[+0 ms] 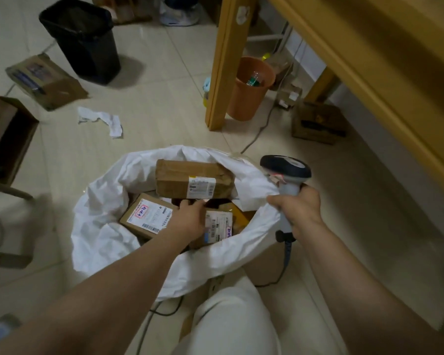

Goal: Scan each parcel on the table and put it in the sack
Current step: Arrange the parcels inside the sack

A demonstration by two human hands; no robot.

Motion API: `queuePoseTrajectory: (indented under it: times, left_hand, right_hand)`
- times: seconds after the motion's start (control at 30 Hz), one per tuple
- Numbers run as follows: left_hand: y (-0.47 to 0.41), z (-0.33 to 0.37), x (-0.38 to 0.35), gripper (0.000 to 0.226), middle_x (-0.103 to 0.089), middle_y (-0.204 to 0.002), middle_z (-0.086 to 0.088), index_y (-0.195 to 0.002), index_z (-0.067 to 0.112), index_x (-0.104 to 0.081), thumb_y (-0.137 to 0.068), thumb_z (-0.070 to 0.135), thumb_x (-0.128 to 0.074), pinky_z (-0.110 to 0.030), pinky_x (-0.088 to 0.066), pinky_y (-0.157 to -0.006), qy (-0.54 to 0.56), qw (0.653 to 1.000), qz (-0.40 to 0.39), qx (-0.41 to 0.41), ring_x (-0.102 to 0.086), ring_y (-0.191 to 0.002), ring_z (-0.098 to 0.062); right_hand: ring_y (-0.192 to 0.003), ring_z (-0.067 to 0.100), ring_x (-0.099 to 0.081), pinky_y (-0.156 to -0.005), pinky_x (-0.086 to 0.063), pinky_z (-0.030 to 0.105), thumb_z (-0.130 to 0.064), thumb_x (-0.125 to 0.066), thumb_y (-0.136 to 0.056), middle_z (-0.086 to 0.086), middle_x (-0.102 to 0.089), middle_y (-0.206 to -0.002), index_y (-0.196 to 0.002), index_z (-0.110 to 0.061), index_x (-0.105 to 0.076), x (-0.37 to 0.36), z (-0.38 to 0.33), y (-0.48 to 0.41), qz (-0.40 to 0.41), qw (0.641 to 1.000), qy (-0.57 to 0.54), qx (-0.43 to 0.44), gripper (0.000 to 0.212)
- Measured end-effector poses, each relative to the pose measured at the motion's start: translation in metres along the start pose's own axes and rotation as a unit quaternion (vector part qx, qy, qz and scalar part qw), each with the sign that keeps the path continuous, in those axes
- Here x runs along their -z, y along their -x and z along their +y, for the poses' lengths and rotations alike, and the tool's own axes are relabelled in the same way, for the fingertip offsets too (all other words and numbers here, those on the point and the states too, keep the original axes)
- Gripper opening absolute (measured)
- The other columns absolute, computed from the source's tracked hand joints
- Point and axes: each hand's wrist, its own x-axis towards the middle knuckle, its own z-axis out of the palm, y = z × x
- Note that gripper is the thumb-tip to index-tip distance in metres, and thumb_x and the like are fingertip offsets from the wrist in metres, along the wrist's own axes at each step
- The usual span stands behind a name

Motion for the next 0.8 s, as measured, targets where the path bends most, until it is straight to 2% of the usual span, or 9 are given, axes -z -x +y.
queuePoseTrajectory:
  times: [0.17,0.33,0.37,0.43,0.5,0.53,0.67,0.73,0.8]
  left_hand:
    - [-0.002,-0.010,-0.015,0.041,-0.046,-0.141,0.000,-0.136,0.025,-0.052,-0.096,0.031,-0.053,-0.037,-0.039,-0.103,-0.214,0.963,-0.019,-0.161,-0.042,-0.126,-0.024]
    - [-0.001,-0.010,0.009,0.030,-0.062,-0.099,-0.003,-0.111,0.013,-0.066,-0.086,0.029,-0.065,-0.031,-0.051,-0.083,-0.219,0.962,-0.162,-0.027,-0.058,-0.089,-0.021]
    - [-0.003,-0.011,0.006,0.028,-0.065,-0.100,-0.003,-0.108,0.014,-0.067,-0.087,0.031,-0.062,-0.032,-0.052,-0.081,-0.194,0.971,-0.134,-0.029,-0.060,-0.090,-0.021]
    - [-0.007,-0.010,0.007,0.026,-0.066,-0.103,-0.002,-0.105,0.017,-0.067,-0.088,0.034,-0.057,-0.032,-0.051,-0.080,-0.130,0.988,0.046,-0.074,-0.060,-0.095,-0.021]
    - [-0.024,-0.004,0.018,0.037,-0.058,-0.120,-0.005,-0.120,0.015,-0.059,-0.088,0.032,-0.059,-0.034,-0.043,-0.092,-0.124,0.964,0.205,-0.116,-0.050,-0.113,-0.024]
    - [-0.035,0.000,0.027,0.050,-0.049,-0.133,-0.008,-0.132,0.014,-0.049,-0.087,0.031,-0.061,-0.036,-0.037,-0.101,-0.137,0.960,0.216,-0.111,-0.042,-0.124,-0.027]
    - [-0.078,0.004,0.051,0.088,-0.010,-0.161,-0.007,-0.154,0.021,-0.009,-0.087,0.037,-0.063,-0.043,-0.013,-0.120,-0.241,0.965,0.048,-0.090,-0.012,-0.148,-0.028]
    - [-0.091,-0.001,0.049,0.083,-0.020,-0.158,-0.004,-0.153,0.027,-0.009,-0.088,0.039,-0.061,-0.047,-0.036,-0.109,-0.245,0.966,0.002,-0.081,-0.033,-0.138,-0.032]
    - [-0.093,-0.009,0.051,0.065,-0.037,-0.148,-0.006,-0.149,0.023,-0.022,-0.094,0.035,-0.053,-0.045,-0.048,-0.095,-0.236,0.970,0.031,-0.049,-0.048,-0.124,-0.032]
  right_hand:
    - [-0.103,0.032,-0.061,-0.092,-0.051,0.049,-0.001,-0.077,-0.072,0.014,-0.063,-0.112,-0.115,-0.003,-0.058,0.003,0.007,-0.002,-0.016,1.000,-0.016,-0.006,0.048]
    - [-0.104,0.031,-0.060,-0.093,-0.050,0.047,-0.002,-0.078,-0.072,0.013,-0.062,-0.114,-0.117,-0.003,-0.057,0.003,0.005,0.000,-0.035,0.999,-0.025,-0.004,0.050]
    - [-0.104,0.031,-0.060,-0.094,-0.050,0.047,-0.002,-0.078,-0.072,0.014,-0.062,-0.114,-0.117,-0.002,-0.057,0.004,0.005,-0.001,-0.035,0.999,-0.023,-0.001,0.050]
    - [-0.106,0.032,-0.060,-0.095,-0.049,0.049,-0.002,-0.078,-0.072,0.015,-0.062,-0.115,-0.118,-0.002,-0.057,0.004,0.007,-0.005,-0.042,0.999,-0.019,0.004,0.051]
    - [-0.104,0.033,-0.061,-0.094,-0.050,0.050,-0.003,-0.079,-0.071,0.015,-0.063,-0.114,-0.117,-0.003,-0.058,0.004,0.008,-0.009,-0.042,0.999,-0.022,0.002,0.051]
    - [-0.103,0.032,-0.061,-0.093,-0.050,0.050,-0.003,-0.079,-0.071,0.013,-0.063,-0.111,-0.116,-0.003,-0.058,0.005,0.009,-0.011,-0.041,0.999,-0.026,0.001,0.050]
    - [-0.091,0.025,-0.060,-0.085,-0.052,0.040,-0.001,-0.078,-0.071,0.006,-0.062,-0.099,-0.112,-0.004,-0.060,0.008,0.014,-0.018,-0.039,0.998,-0.042,0.009,0.045]
    - [-0.090,0.023,-0.060,-0.084,-0.052,0.039,-0.001,-0.078,-0.071,0.004,-0.061,-0.097,-0.112,-0.005,-0.060,0.009,0.015,-0.023,-0.034,0.998,-0.048,0.008,0.045]
    - [-0.087,0.020,-0.060,-0.083,-0.051,0.037,-0.002,-0.078,-0.071,0.001,-0.060,-0.094,-0.113,-0.006,-0.061,0.012,0.014,-0.030,-0.020,0.998,-0.055,0.009,0.045]
